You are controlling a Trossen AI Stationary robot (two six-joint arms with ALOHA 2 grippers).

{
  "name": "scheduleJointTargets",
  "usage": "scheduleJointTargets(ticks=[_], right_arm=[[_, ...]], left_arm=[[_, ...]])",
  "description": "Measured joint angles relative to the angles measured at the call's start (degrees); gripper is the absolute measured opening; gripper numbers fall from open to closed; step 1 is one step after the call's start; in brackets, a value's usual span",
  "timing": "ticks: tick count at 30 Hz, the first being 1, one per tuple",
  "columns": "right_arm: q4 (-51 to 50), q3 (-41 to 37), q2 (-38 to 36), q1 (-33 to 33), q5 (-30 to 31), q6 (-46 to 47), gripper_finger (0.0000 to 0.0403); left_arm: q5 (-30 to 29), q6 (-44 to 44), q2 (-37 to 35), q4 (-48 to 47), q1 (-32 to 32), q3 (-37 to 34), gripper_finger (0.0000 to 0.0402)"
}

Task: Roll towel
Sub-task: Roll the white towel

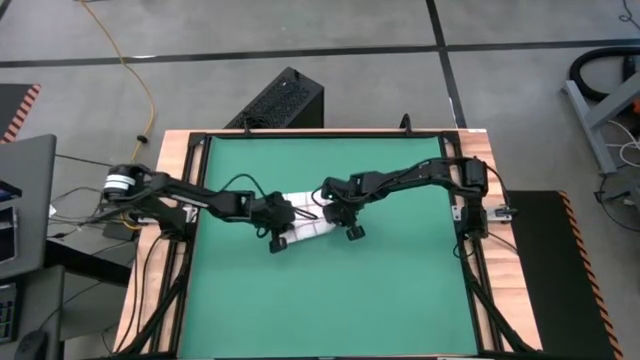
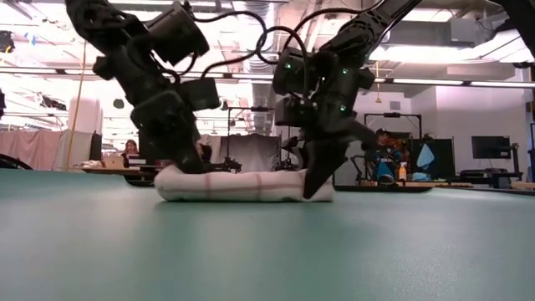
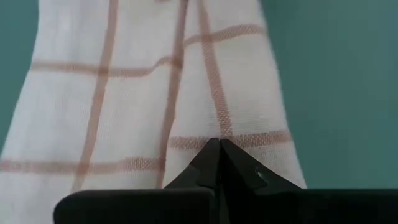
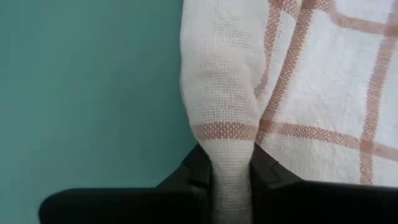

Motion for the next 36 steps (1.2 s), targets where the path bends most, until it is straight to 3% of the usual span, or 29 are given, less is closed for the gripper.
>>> scheduleJointTargets(ticks=[5,14,21,26,33,36], right_arm=[[-4.11,-0.13,-1.13,-2.46,-7.53,1.54,0.0060],[-9.83,-0.09,-1.26,-8.15,-24.39,6.08,0.0060],[-11.22,0.11,0.54,-10.90,-24.66,8.64,0.0060],[-14.04,0.11,2.41,-12.49,-31.38,13.47,0.0060],[-15.51,0.11,3.99,-13.80,-31.74,17.16,0.0060],[-15.81,0.11,5.06,-14.46,-33.40,19.65,0.0060]], left_arm=[[1.77,-1.98,4.00,2.21,0.80,0.20,0.0000],[22.20,-11.81,7.22,3.56,3.53,0.24,0.0000],[26.80,-15.17,6.80,4.14,4.55,0.16,0.0000],[28.10,-16.03,6.81,4.32,4.53,0.13,0.0000],[32.22,-19.57,6.24,4.75,4.48,0.57,0.0000],[30.64,-20.43,4.24,3.15,4.11,2.35,0.0000]])
